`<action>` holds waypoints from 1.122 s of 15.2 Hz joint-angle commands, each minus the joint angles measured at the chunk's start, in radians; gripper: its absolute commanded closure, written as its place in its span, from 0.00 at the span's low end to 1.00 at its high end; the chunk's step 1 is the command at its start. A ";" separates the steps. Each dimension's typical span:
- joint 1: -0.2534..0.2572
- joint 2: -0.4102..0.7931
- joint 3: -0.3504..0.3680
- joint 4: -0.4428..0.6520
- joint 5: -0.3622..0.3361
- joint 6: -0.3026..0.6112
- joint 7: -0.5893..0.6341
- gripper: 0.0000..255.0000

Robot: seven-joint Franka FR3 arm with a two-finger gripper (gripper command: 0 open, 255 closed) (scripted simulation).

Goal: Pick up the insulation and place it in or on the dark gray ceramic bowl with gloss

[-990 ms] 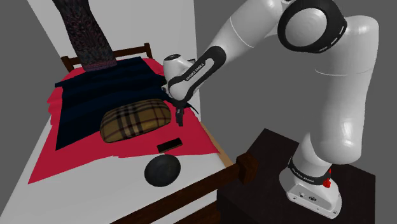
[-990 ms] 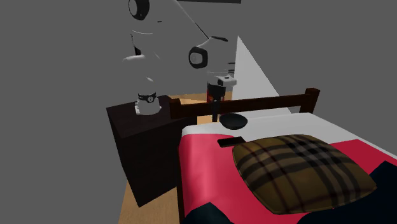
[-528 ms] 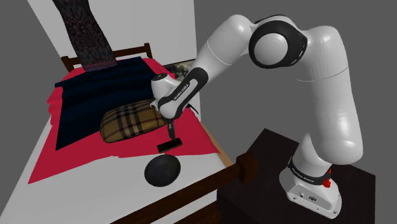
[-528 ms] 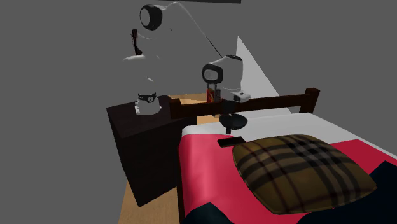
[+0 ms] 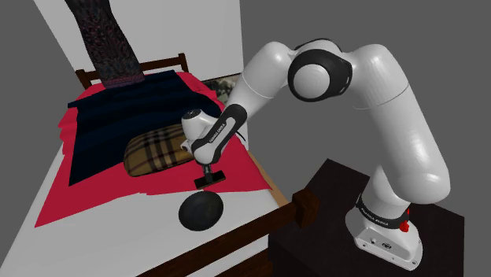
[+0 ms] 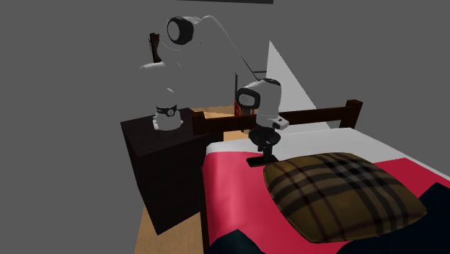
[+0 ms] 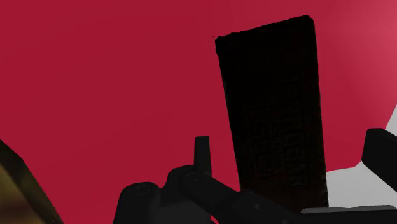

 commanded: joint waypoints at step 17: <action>0.001 0.036 -0.003 0.008 -0.003 0.029 0.001 1.00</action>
